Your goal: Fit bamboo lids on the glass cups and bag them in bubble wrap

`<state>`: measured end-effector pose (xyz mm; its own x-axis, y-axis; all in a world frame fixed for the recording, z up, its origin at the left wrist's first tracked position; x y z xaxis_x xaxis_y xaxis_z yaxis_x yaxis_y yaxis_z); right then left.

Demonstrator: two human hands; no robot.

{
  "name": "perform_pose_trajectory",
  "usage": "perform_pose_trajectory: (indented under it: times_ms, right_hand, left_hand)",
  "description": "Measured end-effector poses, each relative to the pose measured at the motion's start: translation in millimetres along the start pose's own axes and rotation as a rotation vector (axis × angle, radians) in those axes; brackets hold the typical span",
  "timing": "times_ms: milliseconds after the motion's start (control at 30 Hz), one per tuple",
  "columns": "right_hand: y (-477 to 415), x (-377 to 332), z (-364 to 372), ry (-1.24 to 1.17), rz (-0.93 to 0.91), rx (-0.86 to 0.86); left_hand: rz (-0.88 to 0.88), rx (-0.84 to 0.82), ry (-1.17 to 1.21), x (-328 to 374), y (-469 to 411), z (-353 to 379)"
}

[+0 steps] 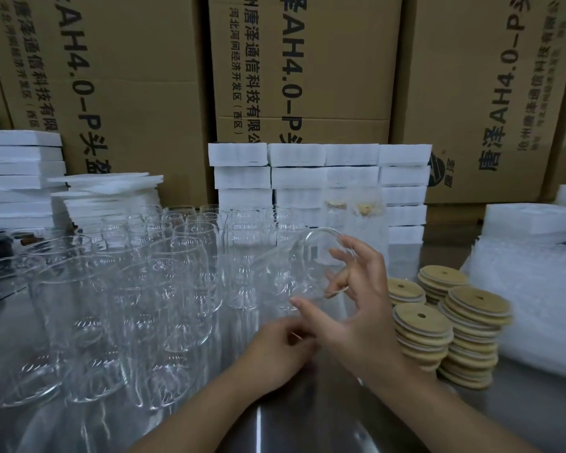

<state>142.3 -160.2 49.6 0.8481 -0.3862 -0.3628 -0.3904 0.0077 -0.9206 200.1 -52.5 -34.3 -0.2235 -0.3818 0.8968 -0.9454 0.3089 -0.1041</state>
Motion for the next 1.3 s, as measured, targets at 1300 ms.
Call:
perform_pose_trajectory:
  times_ms: [1300]
  right_hand:
    - [4,3,18,-0.197,0.146,-0.115]
  left_hand:
    - [0.186,0.382,0.155,-6,-8,-46]
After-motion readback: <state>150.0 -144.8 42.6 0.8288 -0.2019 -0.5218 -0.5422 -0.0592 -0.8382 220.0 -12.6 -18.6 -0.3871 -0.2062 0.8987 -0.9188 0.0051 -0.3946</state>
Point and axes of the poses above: each hand's wrist, its own y-axis away from the middle knuckle, its own z-axis out of the palm, x = y × z, the point moved 8 cm from there along -y, towards the middle knuckle, and after that the axes turned 9 degrees about -z, right-handed, at the moved point
